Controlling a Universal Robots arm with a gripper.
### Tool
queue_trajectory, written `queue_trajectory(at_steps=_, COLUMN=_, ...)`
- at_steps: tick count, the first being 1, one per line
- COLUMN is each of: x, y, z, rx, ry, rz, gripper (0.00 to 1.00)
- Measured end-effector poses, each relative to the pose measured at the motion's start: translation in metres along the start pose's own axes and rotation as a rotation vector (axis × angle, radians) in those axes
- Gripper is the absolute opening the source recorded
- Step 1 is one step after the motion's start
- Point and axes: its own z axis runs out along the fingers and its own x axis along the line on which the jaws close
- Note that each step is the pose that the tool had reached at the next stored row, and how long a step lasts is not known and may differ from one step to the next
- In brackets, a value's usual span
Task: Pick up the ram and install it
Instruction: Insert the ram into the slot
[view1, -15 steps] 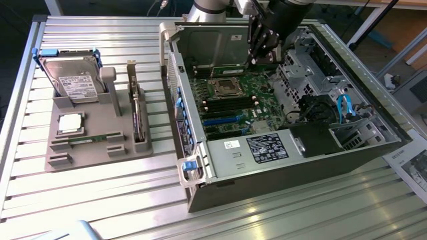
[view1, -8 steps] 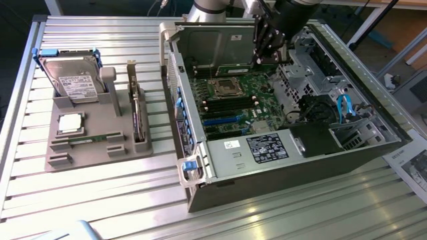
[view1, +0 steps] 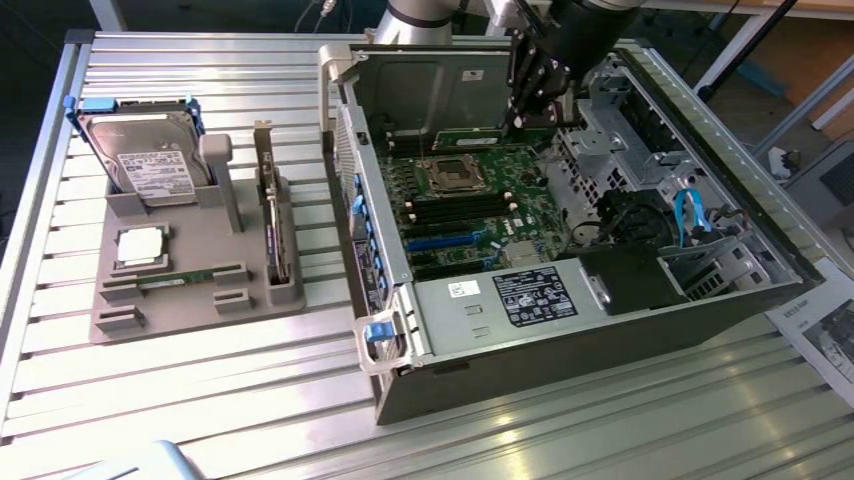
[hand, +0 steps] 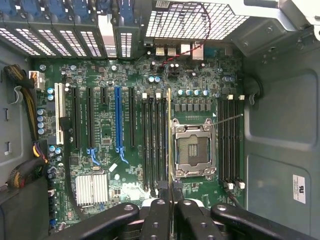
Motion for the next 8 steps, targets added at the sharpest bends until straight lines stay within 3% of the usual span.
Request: queue_trajectory(at_steps=8, x=0.0, y=-0.0001, z=0.0001, rx=0.0025, ry=-0.0003, rz=0.015, gripper=0.12)
